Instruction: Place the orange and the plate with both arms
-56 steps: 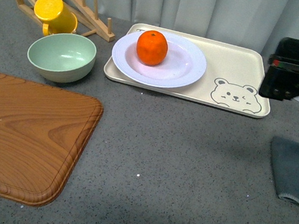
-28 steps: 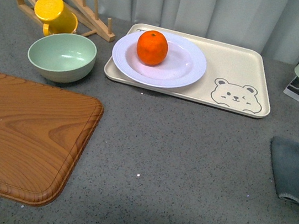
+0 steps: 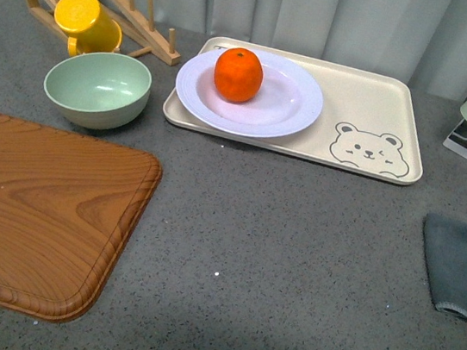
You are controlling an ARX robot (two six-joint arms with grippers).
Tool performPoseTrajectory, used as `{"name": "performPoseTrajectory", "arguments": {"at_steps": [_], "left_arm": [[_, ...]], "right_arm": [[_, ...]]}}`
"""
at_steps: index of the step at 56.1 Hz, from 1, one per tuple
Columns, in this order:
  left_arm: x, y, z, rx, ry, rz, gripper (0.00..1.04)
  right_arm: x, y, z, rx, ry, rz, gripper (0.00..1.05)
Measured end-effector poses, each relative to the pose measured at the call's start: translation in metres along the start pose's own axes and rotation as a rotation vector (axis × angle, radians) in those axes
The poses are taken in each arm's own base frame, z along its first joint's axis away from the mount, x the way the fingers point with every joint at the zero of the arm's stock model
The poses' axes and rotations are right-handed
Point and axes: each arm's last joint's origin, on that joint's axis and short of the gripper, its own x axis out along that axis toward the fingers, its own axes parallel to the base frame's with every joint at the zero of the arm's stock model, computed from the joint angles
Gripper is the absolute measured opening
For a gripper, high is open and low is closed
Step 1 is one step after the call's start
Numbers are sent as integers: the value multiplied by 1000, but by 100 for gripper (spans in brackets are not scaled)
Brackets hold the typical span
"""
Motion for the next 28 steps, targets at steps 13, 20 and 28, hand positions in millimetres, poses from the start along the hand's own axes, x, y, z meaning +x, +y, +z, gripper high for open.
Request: {"name": "performPoseTrajectory", "arguments": {"at_steps": [13,20,28], "left_arm": [[0,0,0,0,0,0,98],[0,0,0,0,0,0,98],[0,0,0,0,0,0,98]], "right_arm": [[-11,-12,-1,109,-6,1,39],[-15,-12,0,114,-8,0,17],[-20,-12,0,117,-12,0,1]]}}
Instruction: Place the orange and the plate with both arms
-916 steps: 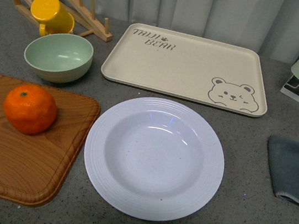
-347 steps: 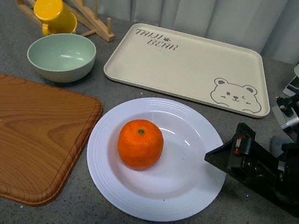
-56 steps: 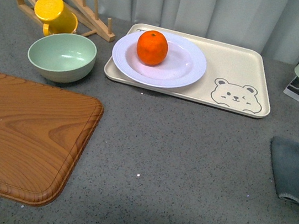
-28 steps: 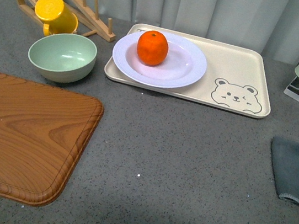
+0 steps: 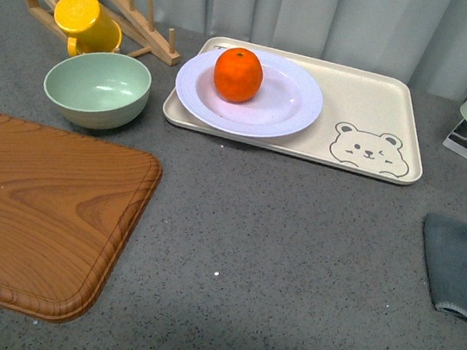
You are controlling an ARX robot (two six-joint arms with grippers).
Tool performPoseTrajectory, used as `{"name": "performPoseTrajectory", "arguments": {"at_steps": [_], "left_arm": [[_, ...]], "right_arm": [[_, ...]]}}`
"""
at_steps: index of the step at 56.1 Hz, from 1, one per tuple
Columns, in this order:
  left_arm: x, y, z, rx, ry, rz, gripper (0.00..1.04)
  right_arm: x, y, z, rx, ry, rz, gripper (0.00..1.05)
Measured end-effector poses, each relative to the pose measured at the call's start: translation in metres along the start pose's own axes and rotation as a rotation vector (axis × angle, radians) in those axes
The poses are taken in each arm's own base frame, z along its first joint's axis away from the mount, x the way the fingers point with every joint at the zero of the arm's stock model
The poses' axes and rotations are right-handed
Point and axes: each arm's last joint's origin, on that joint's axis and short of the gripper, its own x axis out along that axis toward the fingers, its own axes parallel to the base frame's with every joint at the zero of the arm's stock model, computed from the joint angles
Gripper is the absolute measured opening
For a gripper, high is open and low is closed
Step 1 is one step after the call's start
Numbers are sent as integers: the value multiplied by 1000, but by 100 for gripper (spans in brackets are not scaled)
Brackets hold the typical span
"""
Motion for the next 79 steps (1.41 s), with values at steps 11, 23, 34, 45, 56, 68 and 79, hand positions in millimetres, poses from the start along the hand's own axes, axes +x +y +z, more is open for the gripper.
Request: {"name": "performPoseTrajectory", "arguments": {"at_steps": [11,23,34,45,56,68,79], "left_arm": [[0,0,0,0,0,0,98],[0,0,0,0,0,0,98],[0,0,0,0,0,0,98],[0,0,0,0,0,0,98],[0,0,0,0,0,0,98],[0,0,0,0,0,0,98],[0,0,0,0,0,0,98]], "right_arm": [[-5,0,0,0,-1,0,1],[-10,0,0,0,-2,0,1],[-13,0,0,0,-2,0,1],[-24,0,-2,0,1,2,1],[-24,0,-3,0,5,2,11],[-24,0,-3,0,4,2,50],[-24,0,-3,0,4,2,85]]}}
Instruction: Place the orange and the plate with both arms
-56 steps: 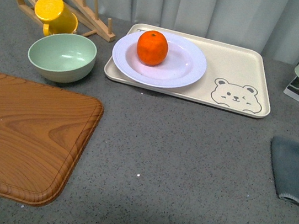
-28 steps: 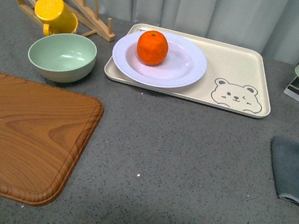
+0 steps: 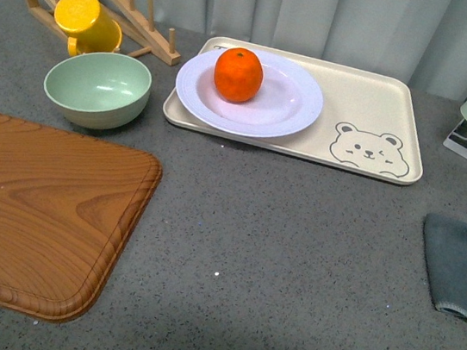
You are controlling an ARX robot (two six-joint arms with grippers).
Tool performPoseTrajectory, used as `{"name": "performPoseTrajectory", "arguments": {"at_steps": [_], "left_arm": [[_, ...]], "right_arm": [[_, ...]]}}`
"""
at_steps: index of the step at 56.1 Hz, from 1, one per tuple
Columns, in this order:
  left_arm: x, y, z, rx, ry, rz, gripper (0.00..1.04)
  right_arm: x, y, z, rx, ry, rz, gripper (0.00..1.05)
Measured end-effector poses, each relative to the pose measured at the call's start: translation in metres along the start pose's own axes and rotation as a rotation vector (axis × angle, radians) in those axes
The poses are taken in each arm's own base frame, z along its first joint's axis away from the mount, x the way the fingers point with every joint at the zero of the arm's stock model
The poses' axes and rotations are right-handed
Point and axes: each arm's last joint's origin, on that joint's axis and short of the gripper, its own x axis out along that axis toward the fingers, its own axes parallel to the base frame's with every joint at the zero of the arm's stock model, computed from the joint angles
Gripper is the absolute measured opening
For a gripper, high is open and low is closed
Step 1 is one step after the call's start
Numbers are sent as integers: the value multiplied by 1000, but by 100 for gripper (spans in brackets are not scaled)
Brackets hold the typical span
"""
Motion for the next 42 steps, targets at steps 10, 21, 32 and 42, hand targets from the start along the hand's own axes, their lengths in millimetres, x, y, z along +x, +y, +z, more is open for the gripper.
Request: {"name": "performPoseTrajectory", "arguments": {"at_steps": [10,21,32,42], "left_arm": [[0,0,0,0,0,0,98],[0,0,0,0,0,0,98],[0,0,0,0,0,0,98],[0,0,0,0,0,0,98]], "right_arm": [[0,0,0,2,0,0,95],[0,0,0,2,0,0,95],[0,0,0,2,0,0,95],[0,0,0,1,0,0,95]]}}
